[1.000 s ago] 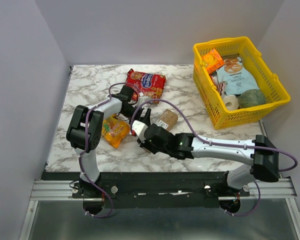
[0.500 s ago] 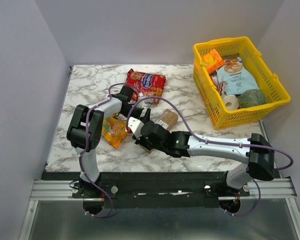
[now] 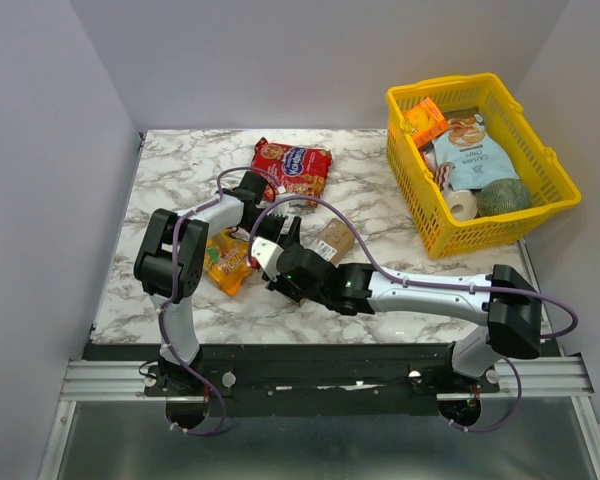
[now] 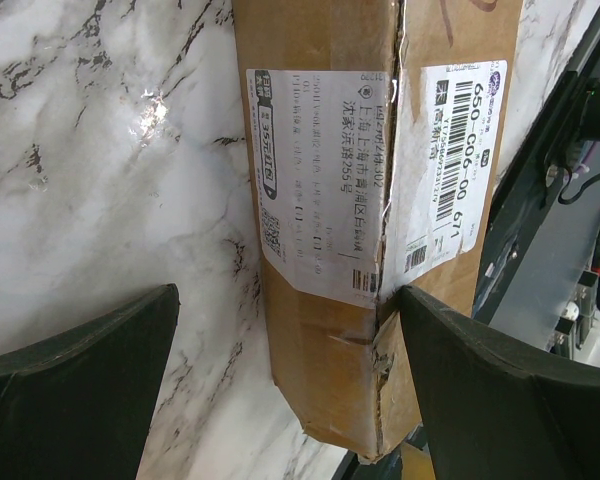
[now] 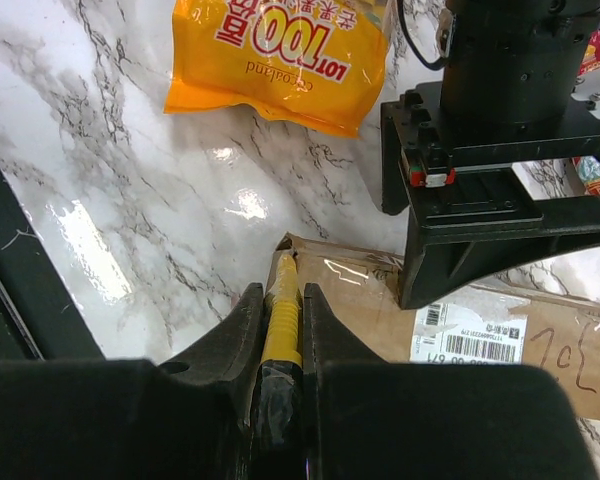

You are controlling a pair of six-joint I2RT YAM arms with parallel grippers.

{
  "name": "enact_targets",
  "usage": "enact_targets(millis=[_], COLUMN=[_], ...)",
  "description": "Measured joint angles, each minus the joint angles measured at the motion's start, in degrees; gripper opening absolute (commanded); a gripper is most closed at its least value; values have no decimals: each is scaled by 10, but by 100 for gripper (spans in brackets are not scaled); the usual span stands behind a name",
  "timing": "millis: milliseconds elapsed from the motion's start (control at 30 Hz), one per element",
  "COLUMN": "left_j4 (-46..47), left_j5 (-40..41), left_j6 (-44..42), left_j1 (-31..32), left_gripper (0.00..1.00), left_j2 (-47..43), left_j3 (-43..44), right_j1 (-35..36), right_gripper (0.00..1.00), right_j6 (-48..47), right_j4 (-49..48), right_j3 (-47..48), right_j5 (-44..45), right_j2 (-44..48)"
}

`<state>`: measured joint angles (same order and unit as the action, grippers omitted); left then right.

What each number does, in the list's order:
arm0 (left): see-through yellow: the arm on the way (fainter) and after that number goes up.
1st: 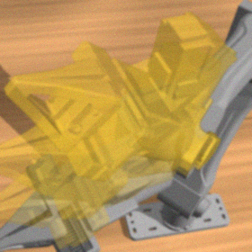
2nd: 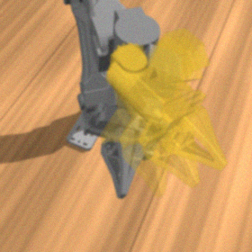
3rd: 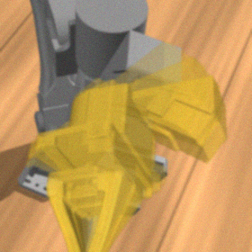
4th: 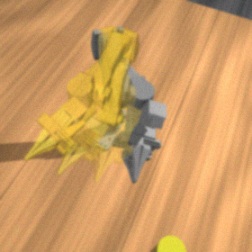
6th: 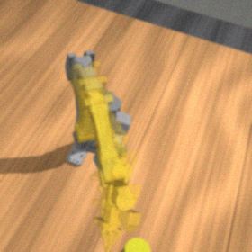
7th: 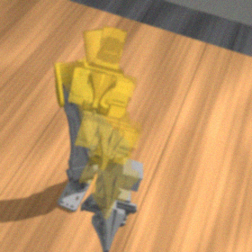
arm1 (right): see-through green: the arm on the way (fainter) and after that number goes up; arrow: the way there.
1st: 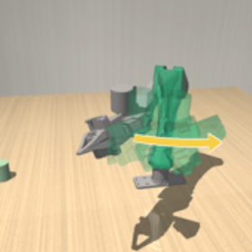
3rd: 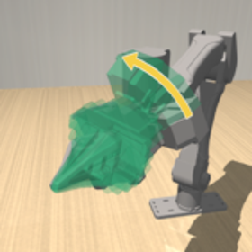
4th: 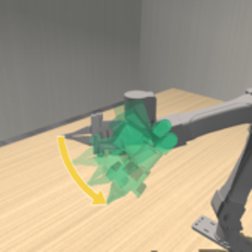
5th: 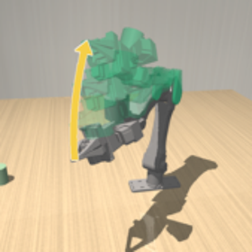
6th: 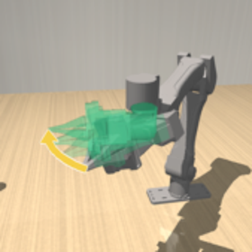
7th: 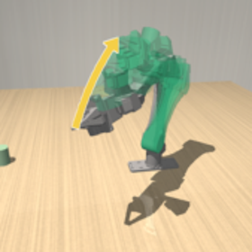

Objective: Unpack the express box

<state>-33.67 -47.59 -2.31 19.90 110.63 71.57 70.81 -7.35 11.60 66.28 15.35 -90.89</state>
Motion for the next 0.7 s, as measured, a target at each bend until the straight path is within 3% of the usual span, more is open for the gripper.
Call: enact_targets(millis=[367, 700], left_j4=[0, 6], left_j5=[-1, -7], left_j6=[0, 3], left_j1=[0, 5], left_gripper=[98, 98], left_j2=[1, 7], left_j3=[0, 2], right_j1=[0, 0], right_gripper=[0, 0], right_j6=[-2, 15], right_j4=[6, 58], right_j3=[-2, -65], right_j5=[0, -21], right_j2=[1, 84])
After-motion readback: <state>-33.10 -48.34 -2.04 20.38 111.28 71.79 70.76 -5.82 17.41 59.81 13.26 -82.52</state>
